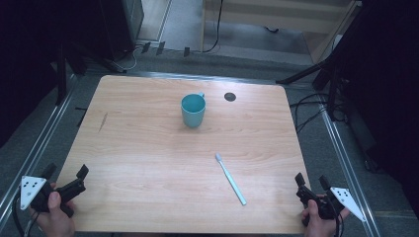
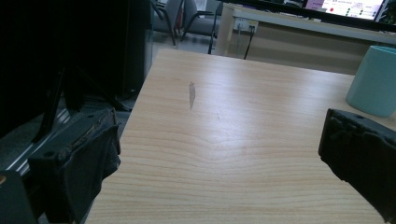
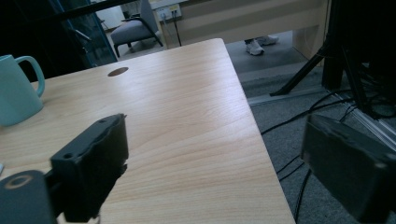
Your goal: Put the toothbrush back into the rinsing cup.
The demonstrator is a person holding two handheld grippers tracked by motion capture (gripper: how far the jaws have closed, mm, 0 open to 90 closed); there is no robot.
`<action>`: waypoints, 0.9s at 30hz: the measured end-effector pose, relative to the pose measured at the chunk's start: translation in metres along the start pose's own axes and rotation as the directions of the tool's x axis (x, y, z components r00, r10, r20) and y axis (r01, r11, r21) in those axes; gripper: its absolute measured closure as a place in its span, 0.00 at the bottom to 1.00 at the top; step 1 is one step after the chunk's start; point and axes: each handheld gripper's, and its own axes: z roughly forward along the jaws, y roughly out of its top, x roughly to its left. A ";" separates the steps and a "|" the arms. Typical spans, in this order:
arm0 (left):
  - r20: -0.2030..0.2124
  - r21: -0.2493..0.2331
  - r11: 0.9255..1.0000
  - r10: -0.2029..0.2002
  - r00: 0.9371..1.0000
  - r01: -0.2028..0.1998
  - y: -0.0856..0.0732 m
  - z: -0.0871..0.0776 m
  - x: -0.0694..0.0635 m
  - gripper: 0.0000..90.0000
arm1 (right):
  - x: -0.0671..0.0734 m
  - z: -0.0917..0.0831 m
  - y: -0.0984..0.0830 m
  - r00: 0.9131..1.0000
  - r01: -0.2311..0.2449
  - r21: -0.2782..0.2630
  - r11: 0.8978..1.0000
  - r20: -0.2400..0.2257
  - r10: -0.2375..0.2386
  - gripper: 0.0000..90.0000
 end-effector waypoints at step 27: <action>-0.016 0.005 1.000 0.029 0.999 -0.029 0.000 0.001 -0.003 0.00 | 0.061 0.029 0.034 0.943 0.300 0.334 0.893 -0.248 -0.224 0.59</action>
